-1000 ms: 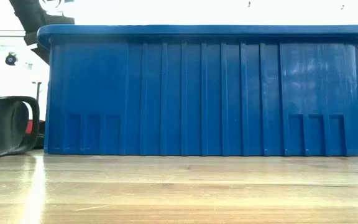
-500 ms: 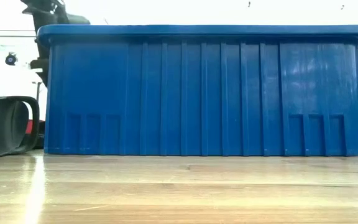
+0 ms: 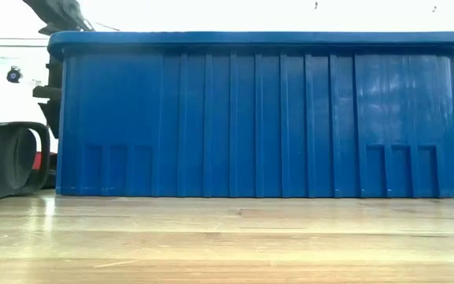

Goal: Pick and place slides into bin
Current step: Put the black slide into the blue bin

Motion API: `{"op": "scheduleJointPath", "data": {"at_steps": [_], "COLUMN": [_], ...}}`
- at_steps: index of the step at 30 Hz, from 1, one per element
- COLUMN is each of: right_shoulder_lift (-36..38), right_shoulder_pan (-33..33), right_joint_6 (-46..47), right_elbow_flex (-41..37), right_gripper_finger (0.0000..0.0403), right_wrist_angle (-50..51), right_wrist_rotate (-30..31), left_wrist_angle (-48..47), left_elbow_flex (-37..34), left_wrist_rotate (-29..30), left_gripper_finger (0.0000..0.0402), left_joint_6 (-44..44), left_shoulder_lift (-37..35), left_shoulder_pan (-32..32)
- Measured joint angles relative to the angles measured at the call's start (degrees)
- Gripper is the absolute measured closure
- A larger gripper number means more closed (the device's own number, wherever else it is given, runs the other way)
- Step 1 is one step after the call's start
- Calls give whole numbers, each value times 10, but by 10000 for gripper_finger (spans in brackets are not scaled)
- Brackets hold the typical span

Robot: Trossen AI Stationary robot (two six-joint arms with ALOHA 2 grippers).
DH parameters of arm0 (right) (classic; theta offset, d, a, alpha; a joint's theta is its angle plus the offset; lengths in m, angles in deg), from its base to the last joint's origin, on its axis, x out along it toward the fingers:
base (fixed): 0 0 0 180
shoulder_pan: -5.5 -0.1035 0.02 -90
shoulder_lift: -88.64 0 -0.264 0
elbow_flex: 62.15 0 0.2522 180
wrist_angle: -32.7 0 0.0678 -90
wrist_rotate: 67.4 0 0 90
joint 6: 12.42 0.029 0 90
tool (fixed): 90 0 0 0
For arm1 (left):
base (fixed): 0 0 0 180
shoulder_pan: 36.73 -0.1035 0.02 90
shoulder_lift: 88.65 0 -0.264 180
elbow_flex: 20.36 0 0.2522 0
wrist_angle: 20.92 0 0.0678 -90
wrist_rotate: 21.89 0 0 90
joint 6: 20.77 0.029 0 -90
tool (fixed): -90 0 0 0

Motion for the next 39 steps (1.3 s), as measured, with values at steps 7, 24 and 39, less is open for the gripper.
{"op": "scheduleJointPath", "data": {"at_steps": [7,24,39], "right_shoulder_lift": [0,0,0], "right_shoulder_pan": [0,0,1], "right_joint_6": [-6,-16,-39], "right_elbow_flex": [0,0,0], "right_gripper_finger": [394,394,394], "right_wrist_angle": [-1,-4,-5], "right_wrist_rotate": [0,0,1], "left_wrist_angle": [-3,39,100], "left_elbow_flex": [-1,-2,-33], "left_wrist_rotate": [-2,19,122], "left_gripper_finger": [212,212,212], "left_joint_6": [-36,-47,-108], "left_shoulder_lift": [33,118,134], "left_shoulder_pan": [0,1,1]}}
